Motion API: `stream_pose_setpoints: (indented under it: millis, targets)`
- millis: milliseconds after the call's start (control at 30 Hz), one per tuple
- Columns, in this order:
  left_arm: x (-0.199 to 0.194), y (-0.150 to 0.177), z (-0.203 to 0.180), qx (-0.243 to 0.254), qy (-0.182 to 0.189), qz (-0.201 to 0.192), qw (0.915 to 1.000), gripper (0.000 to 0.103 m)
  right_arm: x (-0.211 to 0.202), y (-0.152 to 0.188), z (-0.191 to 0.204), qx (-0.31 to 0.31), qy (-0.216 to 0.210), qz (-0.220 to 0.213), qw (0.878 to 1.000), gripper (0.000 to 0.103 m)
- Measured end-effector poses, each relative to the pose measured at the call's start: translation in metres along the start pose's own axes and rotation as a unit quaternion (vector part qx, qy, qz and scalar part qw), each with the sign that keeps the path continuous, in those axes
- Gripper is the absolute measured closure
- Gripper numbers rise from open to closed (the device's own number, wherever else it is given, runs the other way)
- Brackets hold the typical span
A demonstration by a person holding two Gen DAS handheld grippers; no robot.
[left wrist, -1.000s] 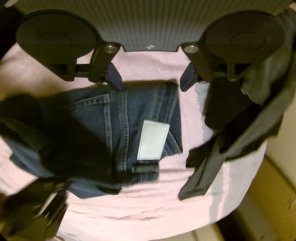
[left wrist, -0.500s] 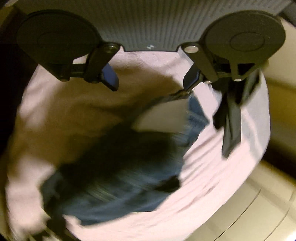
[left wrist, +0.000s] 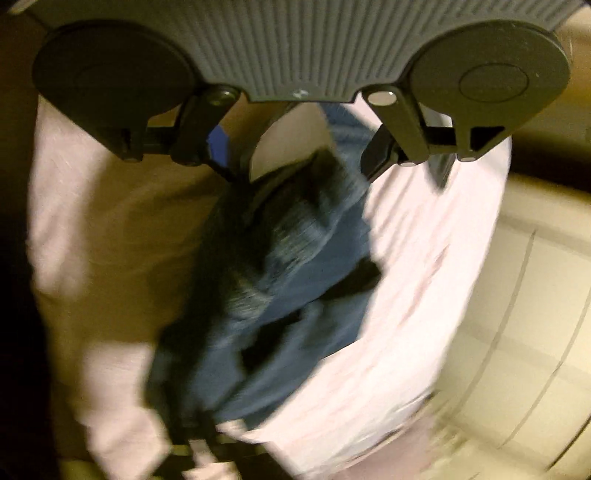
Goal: Fold clothes
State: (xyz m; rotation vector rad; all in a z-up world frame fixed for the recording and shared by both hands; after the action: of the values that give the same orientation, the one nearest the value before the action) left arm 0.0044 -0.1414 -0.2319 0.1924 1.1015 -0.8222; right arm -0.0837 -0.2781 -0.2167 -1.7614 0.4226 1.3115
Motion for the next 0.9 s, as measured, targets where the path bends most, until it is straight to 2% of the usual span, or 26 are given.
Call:
stream_pose_setpoints:
  millis: [67, 100, 133, 167, 200, 233, 267, 333, 433, 500, 567, 633, 700, 733, 767, 800, 833, 900]
  targets:
    - [0.004, -0.004, -0.004, 0.038, 0.024, -0.010, 0.9989, 0.042, -0.001, 0.003, -0.003, 0.019, 0.000, 0.001, 1.000, 0.094]
    - [0.005, -0.005, -0.005, 0.044, 0.033, -0.013, 0.9984, 0.049, -0.002, 0.006, -0.005, 0.036, -0.003, 0.003, 0.999, 0.091]
    - [0.006, -0.005, -0.005, 0.044, 0.046, -0.011, 0.9979, 0.054, -0.004, 0.011, -0.008, 0.058, -0.009, 0.007, 0.998, 0.080]
    - [0.007, -0.005, -0.005, 0.045, 0.059, -0.008, 0.9972, 0.063, -0.006, 0.016, -0.012, 0.085, -0.012, 0.012, 0.996, 0.063]
    - [0.008, -0.005, -0.005, 0.045, 0.072, -0.005, 0.9964, 0.070, -0.008, 0.026, -0.017, 0.122, -0.014, 0.018, 0.992, 0.053]
    - [0.009, -0.004, -0.005, 0.044, 0.084, -0.003, 0.9955, 0.073, -0.010, 0.037, -0.024, 0.164, -0.015, 0.024, 0.986, 0.037]
    - [0.009, -0.004, -0.005, 0.039, 0.090, -0.002, 0.9952, 0.078, -0.012, 0.049, -0.030, 0.205, -0.016, 0.030, 0.978, 0.031]
    - [0.008, -0.002, -0.005, 0.027, 0.098, 0.002, 0.9948, 0.080, -0.013, 0.082, -0.050, 0.309, -0.005, 0.043, 0.950, 0.030]
    - [0.005, -0.002, -0.004, -0.008, 0.111, 0.008, 0.9938, 0.081, -0.014, 0.135, -0.083, 0.454, 0.067, 0.056, 0.887, 0.029]
    - [0.001, -0.004, -0.002, -0.040, 0.117, 0.010, 0.9923, 0.082, -0.008, 0.159, -0.099, 0.514, 0.097, 0.054, 0.851, 0.029]
    - [-0.004, -0.003, 0.005, -0.080, 0.121, 0.006, 0.9895, 0.083, 0.006, 0.171, -0.108, 0.553, 0.098, 0.041, 0.826, 0.027]
    - [-0.011, -0.003, 0.016, -0.116, 0.119, 0.000, 0.9861, 0.083, 0.029, 0.179, -0.112, 0.585, 0.077, 0.047, 0.806, 0.024]
    - [-0.020, -0.002, 0.025, -0.142, 0.116, -0.004, 0.9830, 0.084, 0.050, 0.185, -0.113, 0.602, 0.061, 0.071, 0.793, 0.025]
    - [-0.025, -0.001, 0.030, -0.151, 0.115, -0.006, 0.9818, 0.084, 0.054, 0.187, -0.116, 0.611, 0.061, 0.072, 0.786, 0.048]
    - [-0.030, 0.000, 0.035, -0.161, 0.114, -0.008, 0.9804, 0.086, 0.053, 0.185, -0.121, 0.618, 0.061, 0.065, 0.781, 0.088]
    - [-0.037, 0.002, 0.040, -0.172, 0.114, -0.010, 0.9784, 0.086, 0.048, 0.181, -0.129, 0.619, 0.069, 0.060, 0.780, 0.091]
    - [-0.042, 0.003, 0.043, -0.183, 0.114, -0.012, 0.9763, 0.086, 0.040, 0.174, -0.137, 0.612, 0.081, 0.049, 0.785, 0.094]
    - [-0.055, 0.003, 0.046, -0.196, 0.111, -0.016, 0.9741, 0.086, 0.022, 0.154, -0.157, 0.585, 0.099, 0.017, 0.805, 0.096]
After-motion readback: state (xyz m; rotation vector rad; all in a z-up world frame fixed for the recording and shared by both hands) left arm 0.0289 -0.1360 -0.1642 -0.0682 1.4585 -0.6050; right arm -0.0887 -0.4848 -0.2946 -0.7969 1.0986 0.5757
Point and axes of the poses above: each gripper's, at about its wrist camera, not at the fingertips, and x roughly the way its jaws point, z to its left, y to its underside, the point moved 7 cm from there along x, roughly the way its jaws point, and after that the axes turned 11 degrees about y, right-handed, at the moved point
